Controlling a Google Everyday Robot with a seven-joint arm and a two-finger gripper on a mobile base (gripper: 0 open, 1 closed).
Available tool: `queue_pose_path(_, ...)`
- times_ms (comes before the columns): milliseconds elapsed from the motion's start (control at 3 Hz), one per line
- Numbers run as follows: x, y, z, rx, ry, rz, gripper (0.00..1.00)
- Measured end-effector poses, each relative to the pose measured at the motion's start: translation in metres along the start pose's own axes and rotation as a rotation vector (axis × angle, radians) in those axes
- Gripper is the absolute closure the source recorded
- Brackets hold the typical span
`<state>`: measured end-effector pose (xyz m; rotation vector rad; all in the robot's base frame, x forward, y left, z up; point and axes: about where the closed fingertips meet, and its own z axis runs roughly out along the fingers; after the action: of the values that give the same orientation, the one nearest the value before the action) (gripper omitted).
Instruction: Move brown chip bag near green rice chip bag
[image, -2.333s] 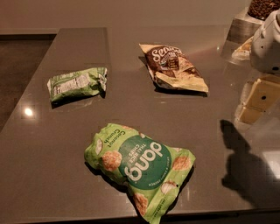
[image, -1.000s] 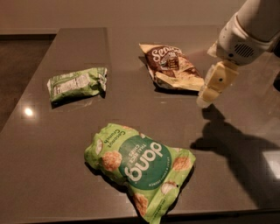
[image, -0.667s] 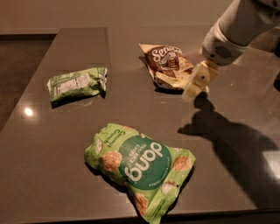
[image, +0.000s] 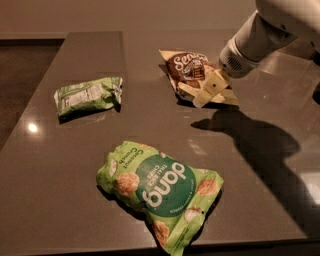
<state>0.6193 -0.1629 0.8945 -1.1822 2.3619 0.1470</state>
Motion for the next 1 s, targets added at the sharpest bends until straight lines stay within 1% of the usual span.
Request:
queue_pose_path(333, 0.002, -0.02, 0.022, 0.024, -0.023, 0.106, 0.0)
queue_pose_path(667, 0.007, -0.037, 0.047, 0.025, -0.027, 0.199, 0.02)
queue_pose_path(1000, 0.007, -0.041, 0.057, 0.017, -0.024, 0.224, 0.23)
